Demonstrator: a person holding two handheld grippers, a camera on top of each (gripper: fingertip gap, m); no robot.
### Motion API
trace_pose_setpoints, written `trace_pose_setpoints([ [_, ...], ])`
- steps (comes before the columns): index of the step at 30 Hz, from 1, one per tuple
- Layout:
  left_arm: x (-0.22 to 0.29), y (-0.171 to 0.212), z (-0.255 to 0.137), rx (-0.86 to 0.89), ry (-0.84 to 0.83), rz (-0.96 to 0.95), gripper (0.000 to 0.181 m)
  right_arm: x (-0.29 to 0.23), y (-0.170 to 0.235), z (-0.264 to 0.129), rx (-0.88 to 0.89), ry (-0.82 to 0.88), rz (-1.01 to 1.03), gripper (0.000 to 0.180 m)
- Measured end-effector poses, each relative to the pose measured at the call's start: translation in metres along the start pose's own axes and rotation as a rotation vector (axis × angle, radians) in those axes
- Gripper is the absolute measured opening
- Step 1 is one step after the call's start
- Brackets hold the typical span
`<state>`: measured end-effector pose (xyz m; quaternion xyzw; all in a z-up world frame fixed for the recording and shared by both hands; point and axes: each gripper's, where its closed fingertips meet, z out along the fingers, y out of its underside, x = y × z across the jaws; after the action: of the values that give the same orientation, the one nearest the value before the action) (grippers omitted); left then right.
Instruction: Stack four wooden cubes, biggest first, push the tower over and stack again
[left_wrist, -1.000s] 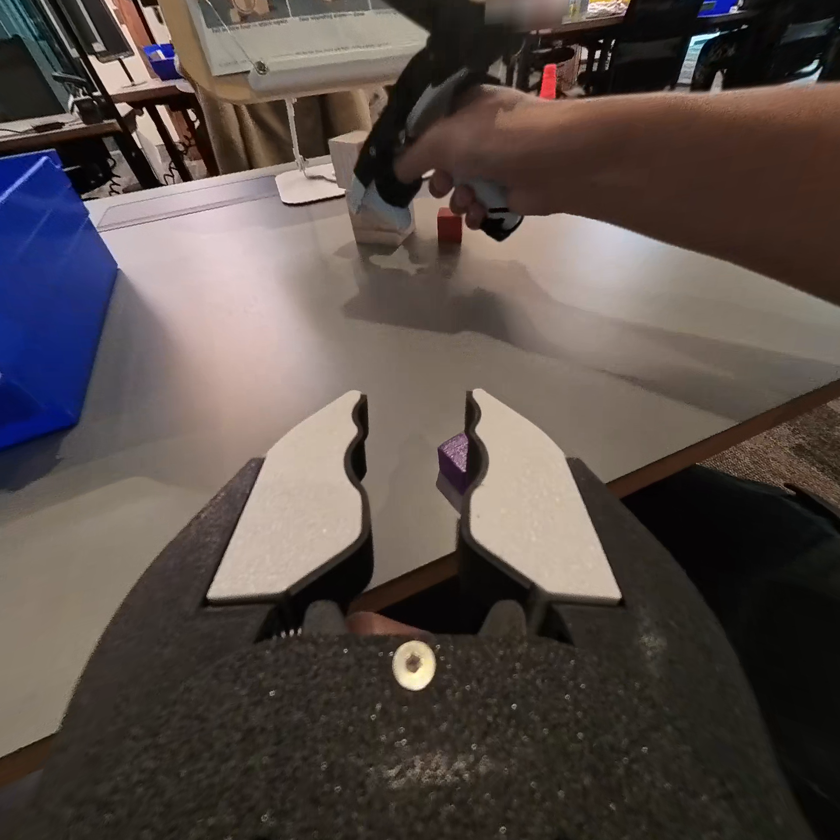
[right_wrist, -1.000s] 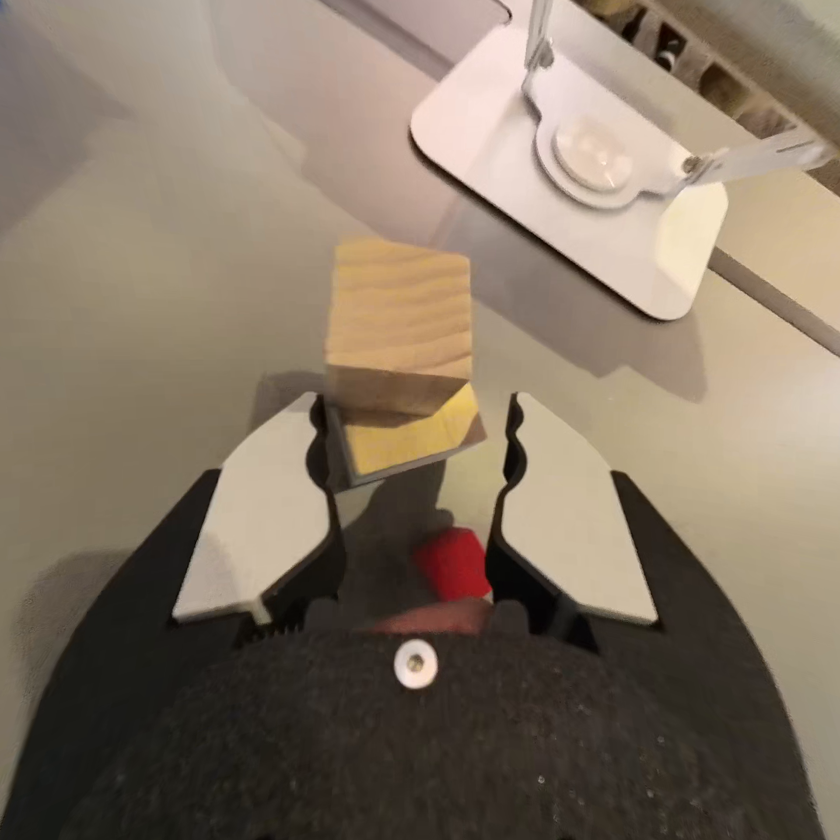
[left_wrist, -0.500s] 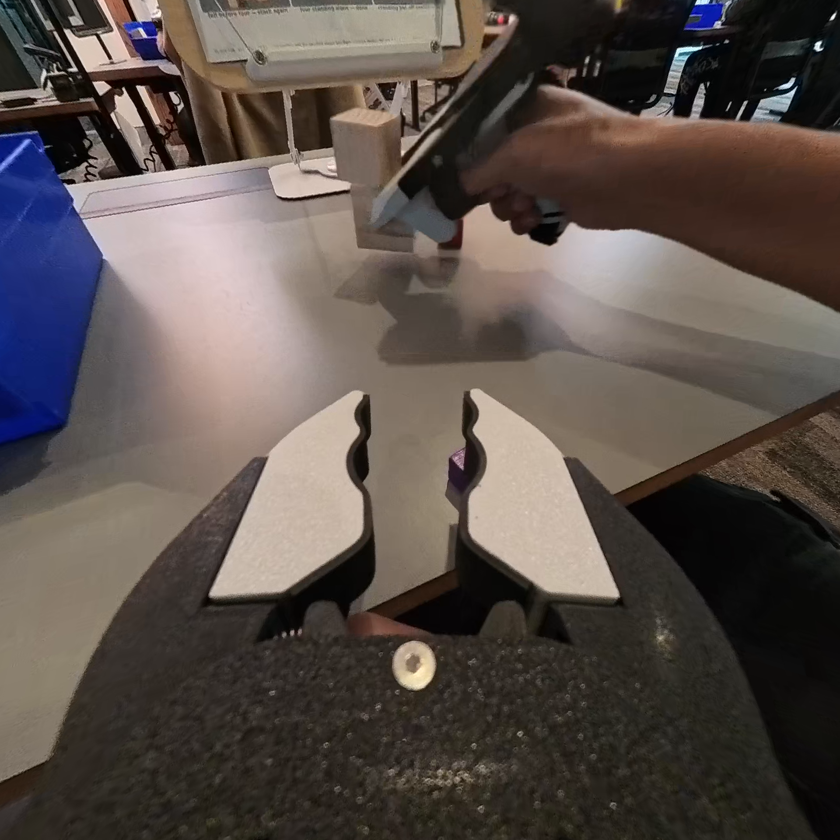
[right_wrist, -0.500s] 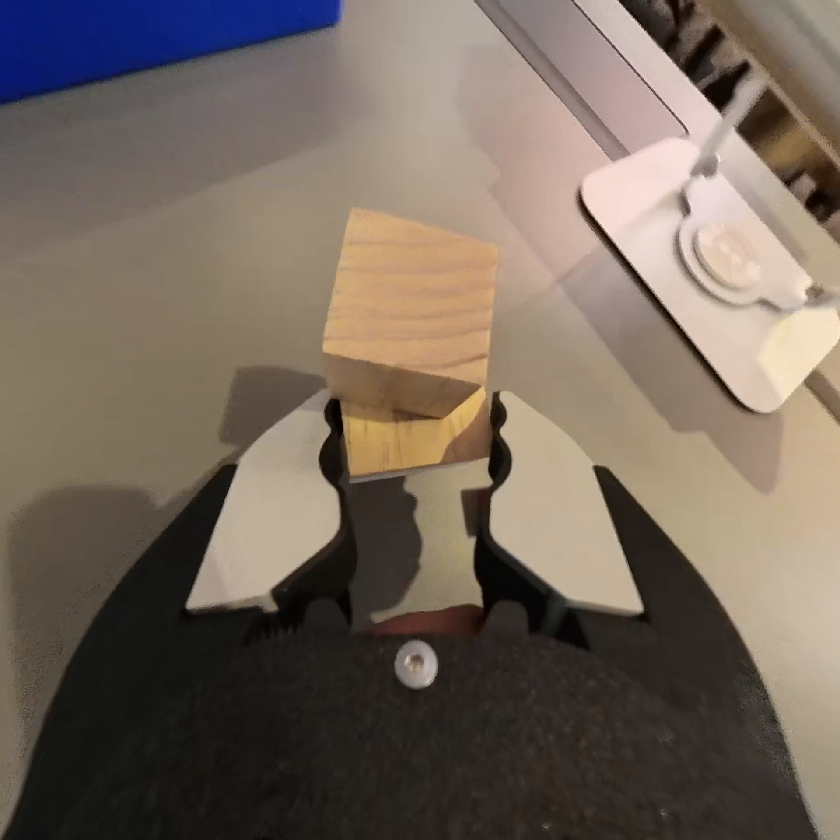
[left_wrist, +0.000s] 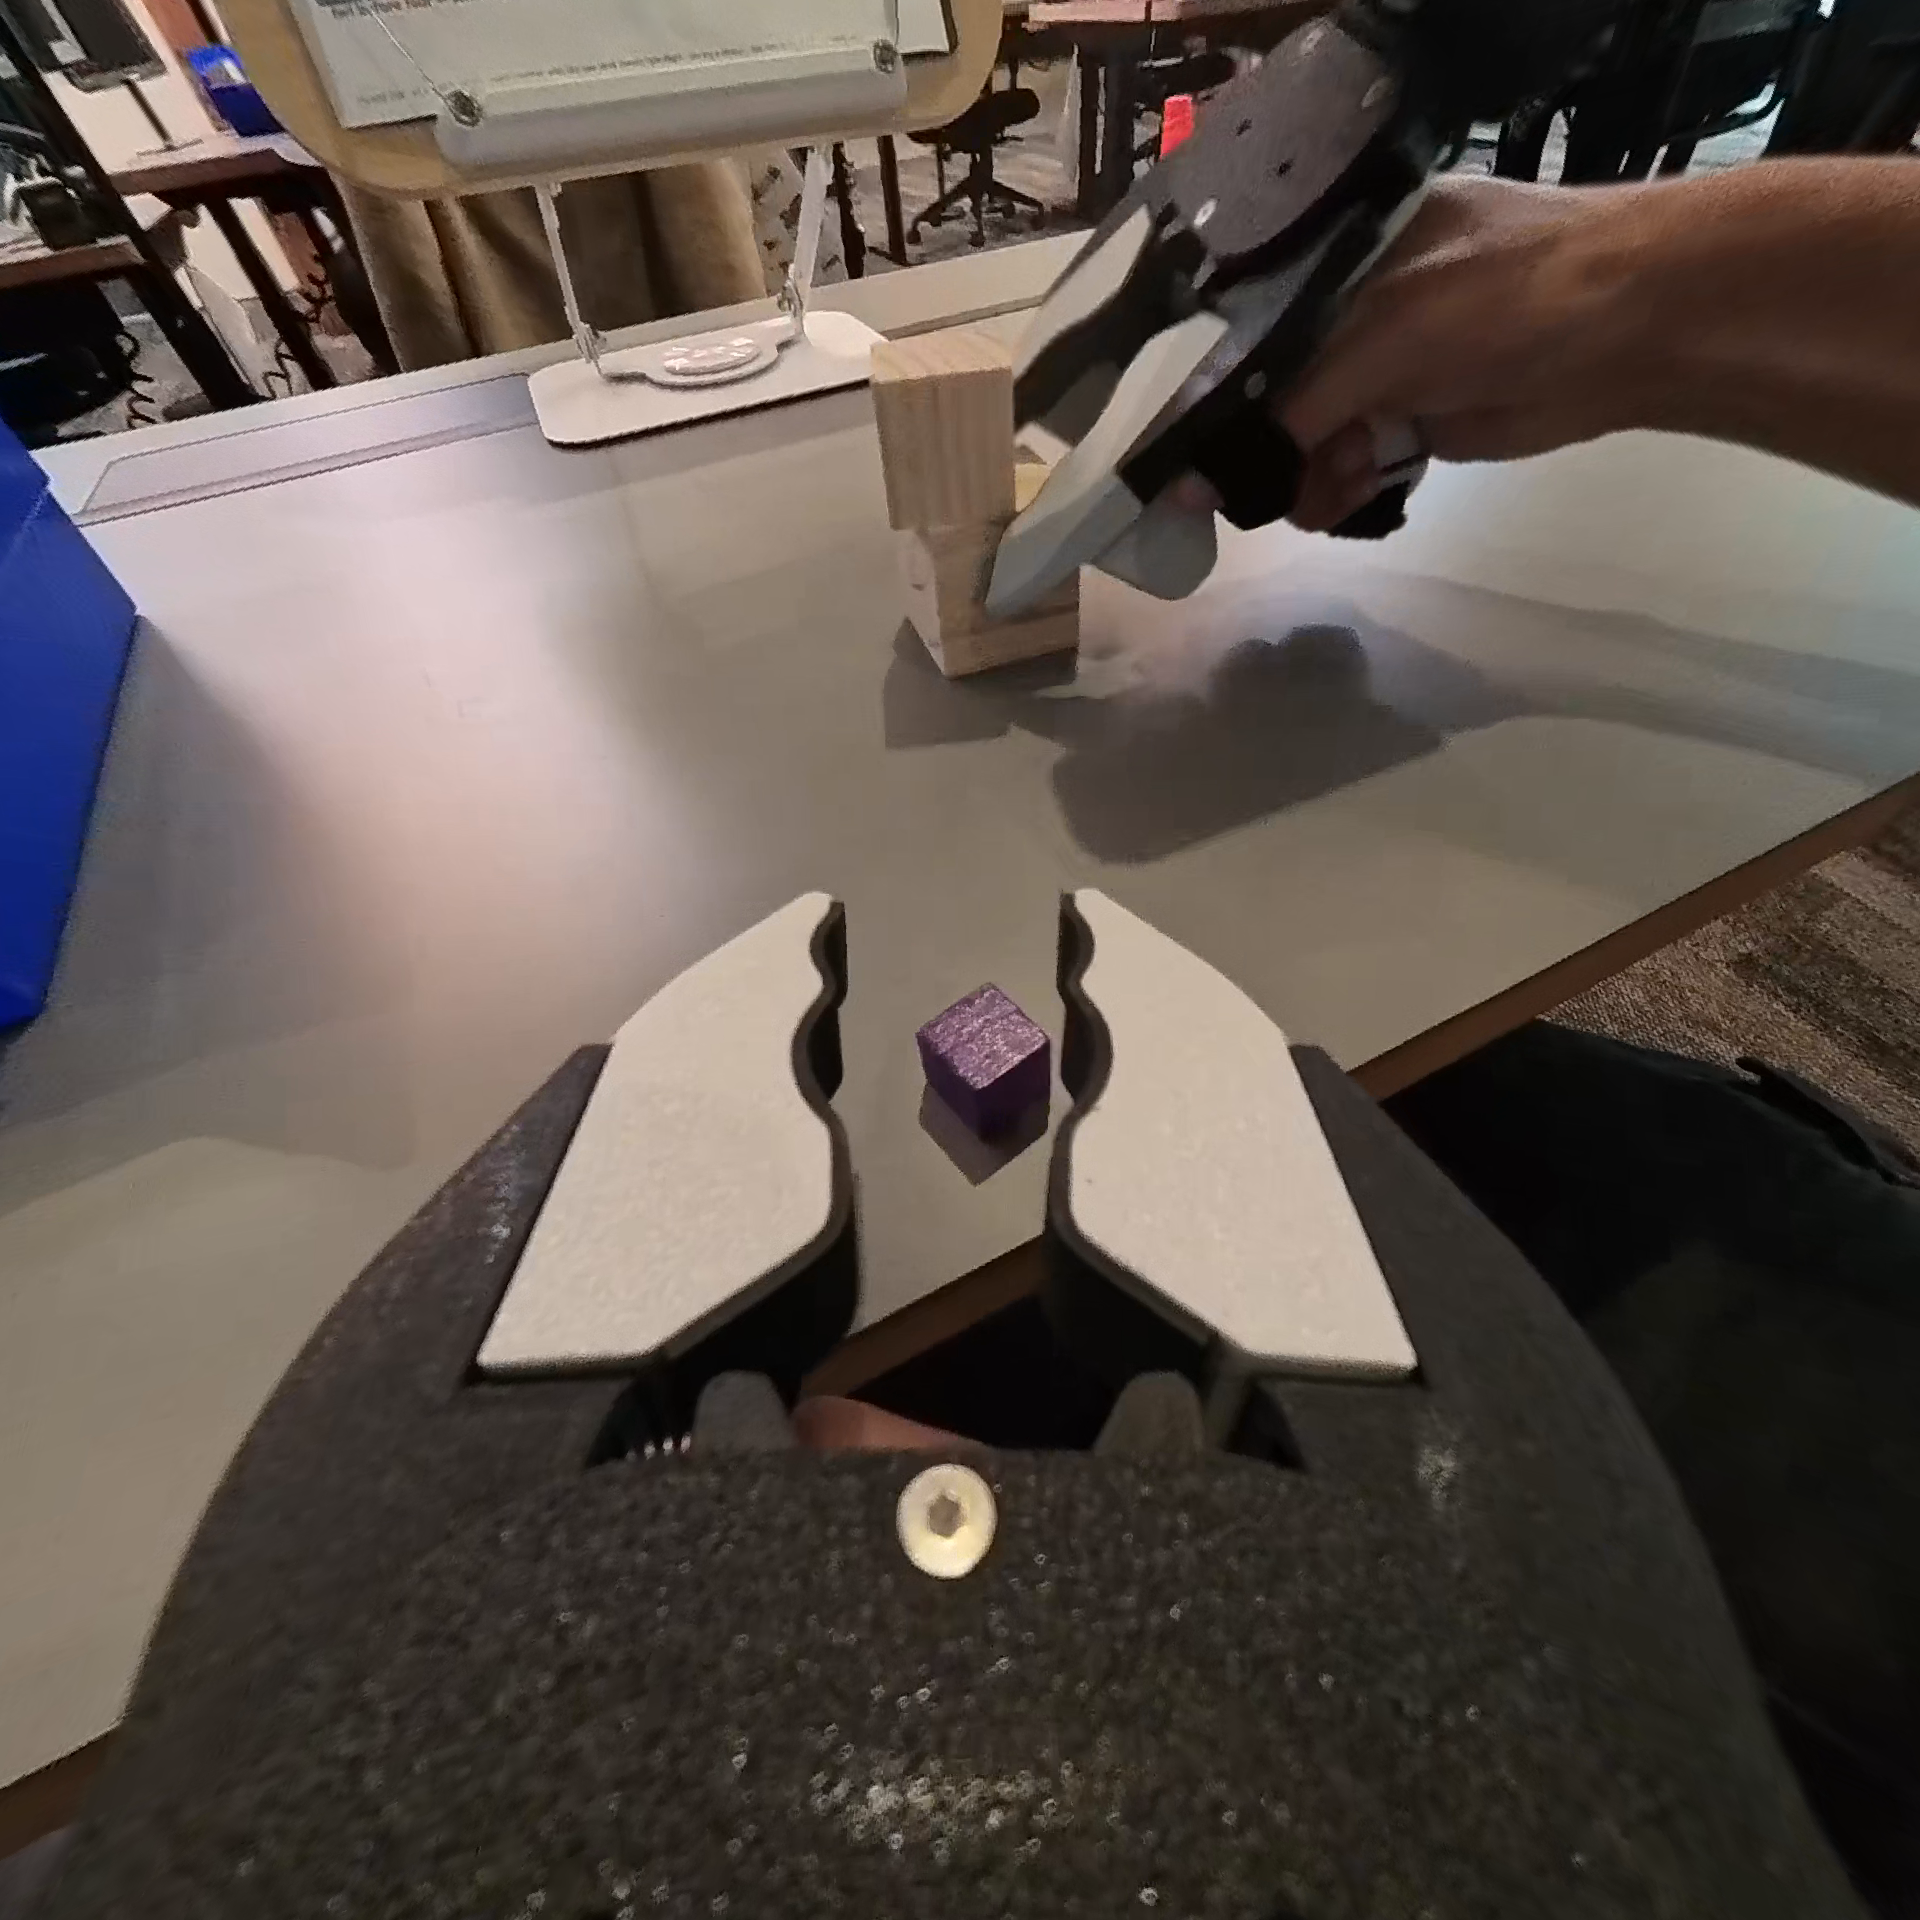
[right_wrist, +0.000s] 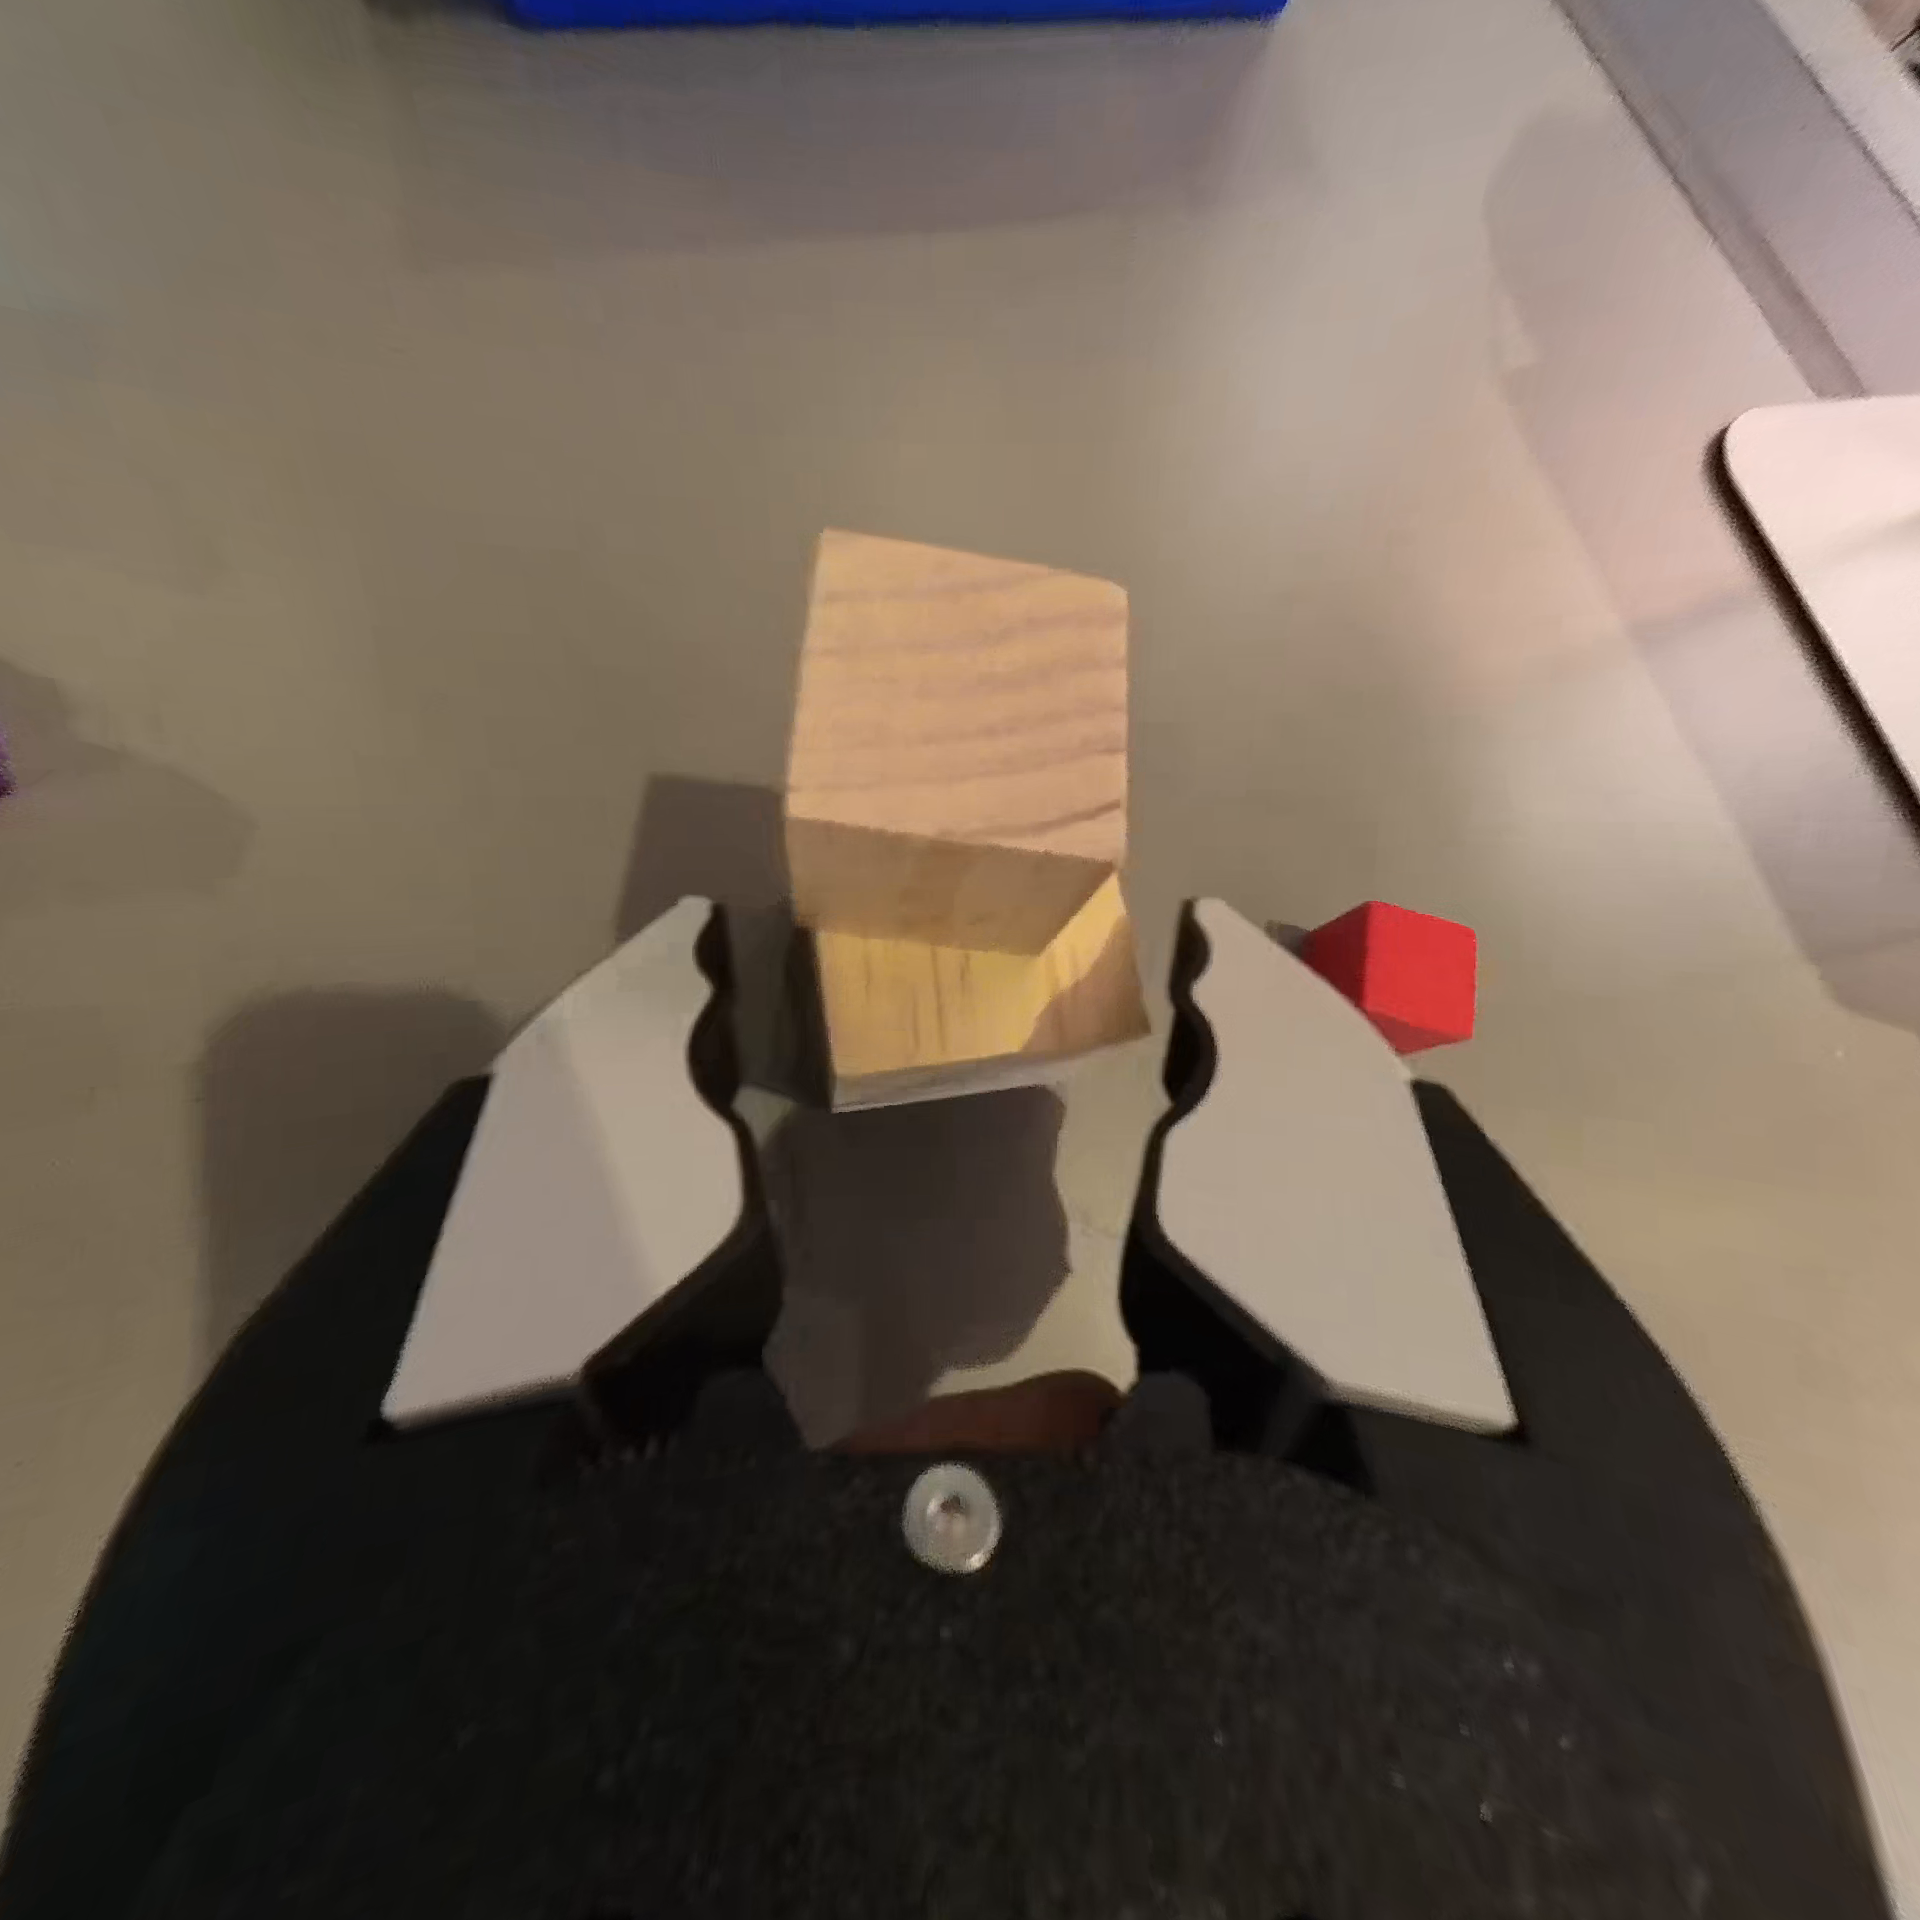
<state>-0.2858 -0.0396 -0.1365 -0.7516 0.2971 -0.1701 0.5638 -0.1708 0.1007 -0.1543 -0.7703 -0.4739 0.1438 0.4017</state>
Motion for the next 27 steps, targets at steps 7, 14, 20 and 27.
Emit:
trace_pose_setpoints([
  [7,-0.002,0.004,-0.001,-0.013,0.007,-0.011,0.039,-0.006,-0.035,-0.042,0.170,0.099,0.083,0.083],
  [14,0.001,0.004,-0.001,-0.018,0.011,-0.003,0.040,0.006,-0.039,-0.023,0.110,0.108,0.210,0.076],
  [20,0.001,0.002,-0.002,-0.007,0.001,0.022,0.040,0.006,-0.033,-0.015,0.093,0.066,0.156,0.045],
  [27,-0.004,0.000,-0.004,-0.002,0.000,0.002,0.040,0.024,-0.061,-0.049,0.148,-0.056,0.031,0.045],
])
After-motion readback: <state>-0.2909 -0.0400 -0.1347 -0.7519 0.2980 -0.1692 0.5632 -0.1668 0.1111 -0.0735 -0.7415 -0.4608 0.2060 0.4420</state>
